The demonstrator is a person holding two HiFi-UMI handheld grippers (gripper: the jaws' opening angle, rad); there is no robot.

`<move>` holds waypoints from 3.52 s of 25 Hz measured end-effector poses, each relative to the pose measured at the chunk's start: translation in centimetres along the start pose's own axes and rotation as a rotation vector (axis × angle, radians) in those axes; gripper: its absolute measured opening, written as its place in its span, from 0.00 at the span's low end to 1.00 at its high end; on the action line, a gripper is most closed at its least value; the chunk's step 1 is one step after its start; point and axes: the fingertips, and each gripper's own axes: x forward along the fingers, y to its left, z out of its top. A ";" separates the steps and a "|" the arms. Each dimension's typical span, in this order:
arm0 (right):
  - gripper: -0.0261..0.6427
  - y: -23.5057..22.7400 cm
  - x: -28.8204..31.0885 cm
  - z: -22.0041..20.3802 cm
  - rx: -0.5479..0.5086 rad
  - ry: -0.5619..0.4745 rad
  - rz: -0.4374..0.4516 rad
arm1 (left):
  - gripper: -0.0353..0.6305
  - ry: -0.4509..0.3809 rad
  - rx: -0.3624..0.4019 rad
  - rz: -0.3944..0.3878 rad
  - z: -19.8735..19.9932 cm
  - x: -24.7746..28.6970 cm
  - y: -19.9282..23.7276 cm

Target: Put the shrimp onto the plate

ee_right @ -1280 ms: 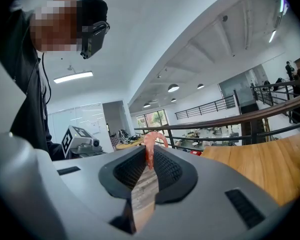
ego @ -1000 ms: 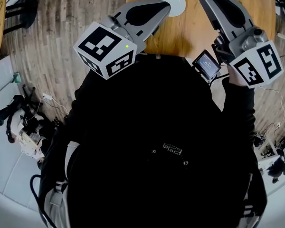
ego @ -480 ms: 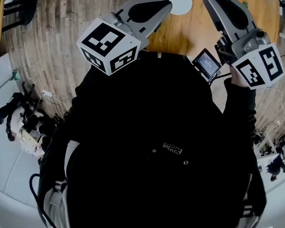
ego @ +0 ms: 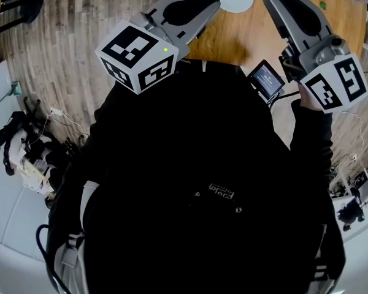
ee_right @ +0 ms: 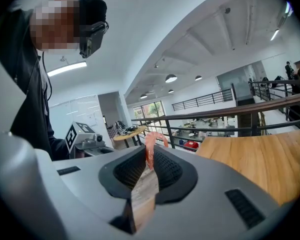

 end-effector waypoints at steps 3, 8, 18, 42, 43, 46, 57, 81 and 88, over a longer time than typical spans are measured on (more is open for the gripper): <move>0.13 -0.2 0.4 -0.7 0.005 0.010 0.007 | 0.05 0.007 -0.004 0.003 -0.6 0.1 0.3; 0.13 -1.0 0.3 -1.9 0.015 0.028 0.019 | 0.05 0.017 -0.016 0.014 -1.5 0.9 0.5; 0.13 -0.8 -0.1 -3.2 0.026 0.054 0.021 | 0.05 0.028 -0.046 0.030 -3.0 0.4 -0.1; 0.13 -2.8 0.3 -4.5 -0.021 0.130 0.064 | 0.05 -0.005 -0.092 0.164 -3.7 -2.4 -1.4; 0.13 -2.8 0.3 -4.5 -0.023 0.132 0.065 | 0.05 -0.007 -0.093 0.168 -3.8 -2.5 -1.6; 0.13 -2.6 -0.4 -5.1 -0.027 0.141 0.070 | 0.05 -0.014 -0.096 0.183 -4.1 -3.0 -2.6; 0.13 -5.0 0.9 -9.3 -0.025 0.204 0.087 | 0.05 -0.024 -0.115 0.259 -6.1 -3.3 -2.6; 0.13 -7.7 2.1 -18.8 0.018 0.409 0.086 | 0.05 -0.028 -0.165 0.349 -7.0 -5.2 -3.8; 0.13 -8.5 2.5 -22.0 0.046 0.475 0.079 | 0.05 -0.028 -0.180 0.362 -7.3 -5.6 -3.7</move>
